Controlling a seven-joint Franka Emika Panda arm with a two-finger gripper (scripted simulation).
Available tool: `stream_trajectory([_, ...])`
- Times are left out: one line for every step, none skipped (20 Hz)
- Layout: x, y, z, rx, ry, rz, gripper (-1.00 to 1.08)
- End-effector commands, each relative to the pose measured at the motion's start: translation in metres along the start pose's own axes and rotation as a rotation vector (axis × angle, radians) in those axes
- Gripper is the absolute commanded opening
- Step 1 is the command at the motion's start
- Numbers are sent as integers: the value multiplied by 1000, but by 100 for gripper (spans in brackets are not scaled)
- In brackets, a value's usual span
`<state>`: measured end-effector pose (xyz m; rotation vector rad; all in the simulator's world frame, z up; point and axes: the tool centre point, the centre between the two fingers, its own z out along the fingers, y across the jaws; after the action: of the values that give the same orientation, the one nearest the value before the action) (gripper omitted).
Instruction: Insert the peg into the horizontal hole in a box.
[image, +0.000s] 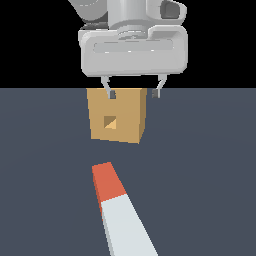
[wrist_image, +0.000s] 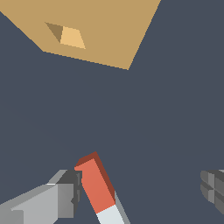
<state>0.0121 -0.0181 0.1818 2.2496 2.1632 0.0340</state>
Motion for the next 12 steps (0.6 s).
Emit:
stream_trajectory([0, 0, 0, 0, 0, 0, 100])
stream_trajectory([0, 0, 0, 0, 0, 0, 100])
stream_trajectory([-1, 0, 0, 0, 0, -2, 100])
stream_trajectory([-1, 0, 1, 0, 0, -4, 100])
stream_trajectory([-3, -1, 2, 0, 0, -6, 100])
stream_trajectory([-4, -1, 3, 1, 0, -10, 100])
stream_trajectory([-6, -2, 4, 1, 0, -14, 100])
stream_trajectory([-8, -2, 5, 1, 0, -20, 100])
stream_trajectory([-10, -3, 6, 2, 0, -26, 100])
stream_trajectory([-13, -4, 8, 2, 0, -33, 100])
stream_trajectory([-16, -5, 10, 3, 1, -40, 100])
stream_trajectory([-19, -6, 12, 3, 1, -49, 100])
